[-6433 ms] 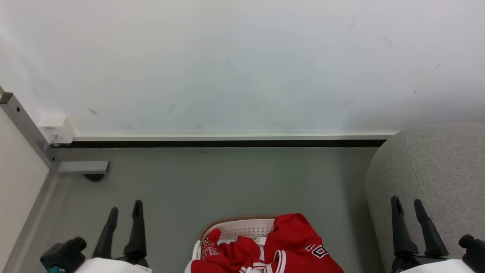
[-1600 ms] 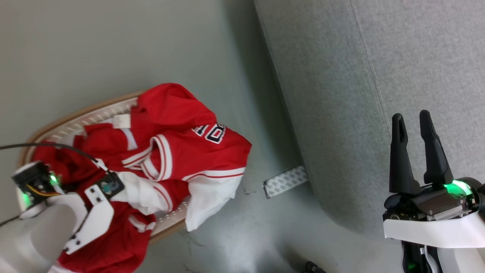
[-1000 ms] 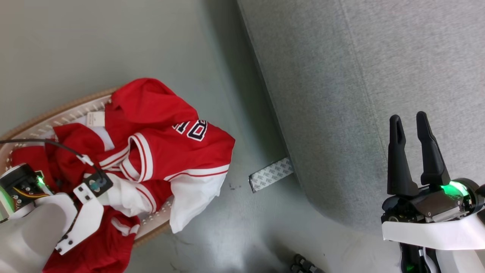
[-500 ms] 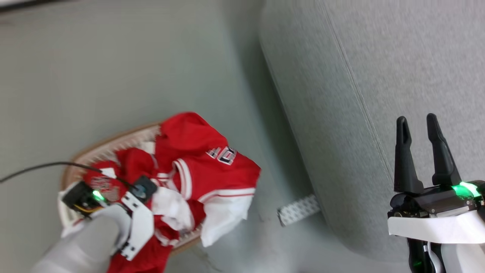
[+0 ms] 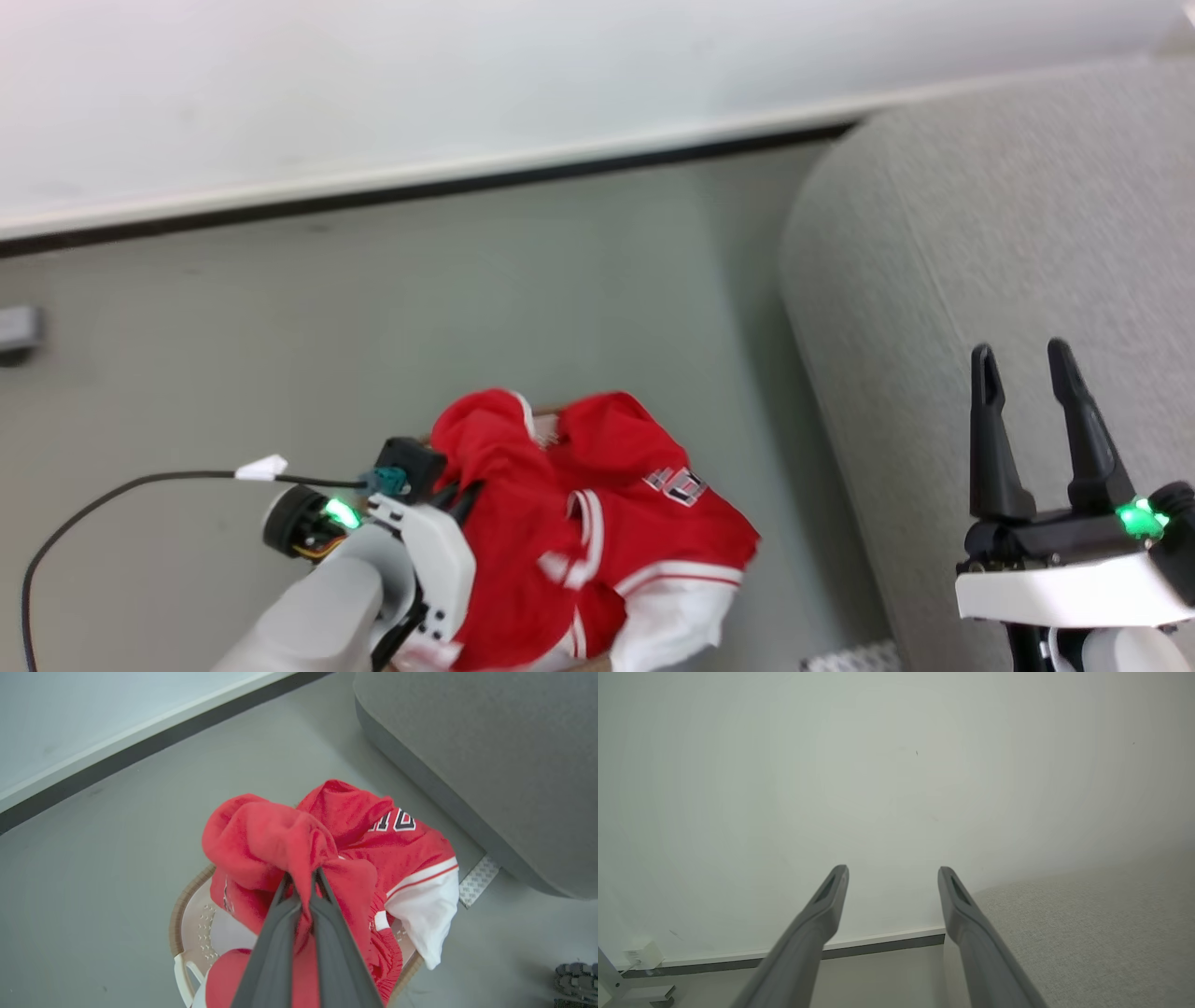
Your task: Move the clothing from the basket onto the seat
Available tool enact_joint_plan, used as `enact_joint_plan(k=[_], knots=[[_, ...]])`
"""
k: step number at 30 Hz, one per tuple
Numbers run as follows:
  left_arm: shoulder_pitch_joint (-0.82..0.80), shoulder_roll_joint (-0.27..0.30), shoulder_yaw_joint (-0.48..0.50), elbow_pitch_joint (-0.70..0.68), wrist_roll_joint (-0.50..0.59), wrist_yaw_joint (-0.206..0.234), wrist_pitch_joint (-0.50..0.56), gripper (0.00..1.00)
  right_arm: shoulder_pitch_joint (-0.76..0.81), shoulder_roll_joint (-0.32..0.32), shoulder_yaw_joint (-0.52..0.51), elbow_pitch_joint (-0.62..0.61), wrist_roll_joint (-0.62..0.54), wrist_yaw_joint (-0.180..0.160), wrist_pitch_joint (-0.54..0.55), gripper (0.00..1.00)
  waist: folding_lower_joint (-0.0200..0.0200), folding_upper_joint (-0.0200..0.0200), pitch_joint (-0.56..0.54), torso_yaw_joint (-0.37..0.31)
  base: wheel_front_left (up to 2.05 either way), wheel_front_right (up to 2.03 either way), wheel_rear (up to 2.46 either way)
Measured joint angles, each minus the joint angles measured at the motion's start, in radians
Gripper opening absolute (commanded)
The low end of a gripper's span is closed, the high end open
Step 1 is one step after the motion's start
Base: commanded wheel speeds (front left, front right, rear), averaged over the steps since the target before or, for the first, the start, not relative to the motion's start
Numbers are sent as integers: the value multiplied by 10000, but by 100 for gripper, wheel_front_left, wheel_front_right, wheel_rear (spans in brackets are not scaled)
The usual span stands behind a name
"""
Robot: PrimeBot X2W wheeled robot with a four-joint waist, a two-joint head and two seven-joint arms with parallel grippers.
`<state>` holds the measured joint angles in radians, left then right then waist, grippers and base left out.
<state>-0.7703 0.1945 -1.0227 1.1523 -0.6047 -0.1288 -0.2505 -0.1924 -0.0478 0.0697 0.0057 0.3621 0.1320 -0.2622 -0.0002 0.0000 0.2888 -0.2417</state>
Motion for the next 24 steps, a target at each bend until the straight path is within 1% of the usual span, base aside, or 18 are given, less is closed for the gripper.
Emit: enact_joint_plan(k=[3, 6, 12, 19, 24], knots=[[130, -27, 504, -633, -439, 0, -79, 0, 204, -2, -33, 132, -33, -2, 0, 100, 0, 0, -471, 439, 0, 0, 0], [349, 58, 1177, -1730, -679, 84, -125, 0, 366, 2, -31, 245, -134, 0, 0, 100, 0, 0, -914, 835, 0, 0, 0], [988, 412, 2336, -4280, -821, 587, -134, 0, 612, 0, -19, 391, -259, -2, -2, 100, -1, 0, -1699, 1483, 0, 0, 0], [1637, 905, 2897, -7110, -924, 1183, -94, 0, 1049, 0, 138, 616, -267, -2, 0, 100, -1, 1, -2521, 1909, 0, 0, 0], [1857, 1271, 3026, -9212, -995, 1770, 491, 0, 1491, -6, 192, 671, -192, 0, 0, 100, -1, 0, -3016, 2151, 0, 0, 0]])
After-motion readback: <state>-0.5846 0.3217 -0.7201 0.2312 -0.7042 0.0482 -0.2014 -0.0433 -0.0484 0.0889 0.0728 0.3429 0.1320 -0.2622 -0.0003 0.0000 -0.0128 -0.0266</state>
